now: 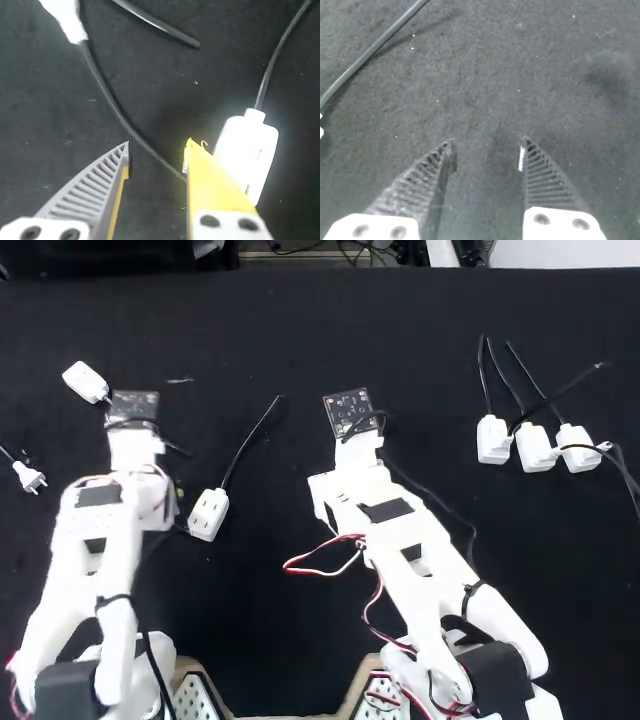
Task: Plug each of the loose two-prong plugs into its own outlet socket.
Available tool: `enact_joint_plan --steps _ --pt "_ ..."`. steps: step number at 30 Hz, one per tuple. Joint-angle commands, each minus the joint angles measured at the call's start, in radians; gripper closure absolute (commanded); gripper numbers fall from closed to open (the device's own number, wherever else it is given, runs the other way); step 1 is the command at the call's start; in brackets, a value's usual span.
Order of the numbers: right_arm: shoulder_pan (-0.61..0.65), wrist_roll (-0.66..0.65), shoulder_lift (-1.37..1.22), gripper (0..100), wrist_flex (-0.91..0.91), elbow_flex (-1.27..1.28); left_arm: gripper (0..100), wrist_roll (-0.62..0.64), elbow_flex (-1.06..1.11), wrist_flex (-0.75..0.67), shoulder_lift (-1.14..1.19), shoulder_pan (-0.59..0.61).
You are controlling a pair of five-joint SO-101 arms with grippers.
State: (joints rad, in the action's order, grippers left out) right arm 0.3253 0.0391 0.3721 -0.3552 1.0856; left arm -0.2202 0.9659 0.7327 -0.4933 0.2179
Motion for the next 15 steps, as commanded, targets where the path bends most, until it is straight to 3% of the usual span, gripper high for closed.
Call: enact_joint_plan --steps 1,4,10,15 --pt "-0.015 0.005 0.039 80.4 0.0 -0.012 82 -0.006 0.051 -0.087 0.06 -0.099" --pt "-0.015 0.005 0.039 80.4 0.0 -0.012 82 -0.005 0.042 -0.034 0.071 -0.166" --pt "-0.015 0.011 0.039 80.4 0.0 -0.012 82 -0.005 -0.015 0.262 -0.025 -0.392" --pt "-0.017 0.009 0.039 80.4 0.0 -0.013 82 -0.005 -0.013 0.264 -0.123 -0.547"
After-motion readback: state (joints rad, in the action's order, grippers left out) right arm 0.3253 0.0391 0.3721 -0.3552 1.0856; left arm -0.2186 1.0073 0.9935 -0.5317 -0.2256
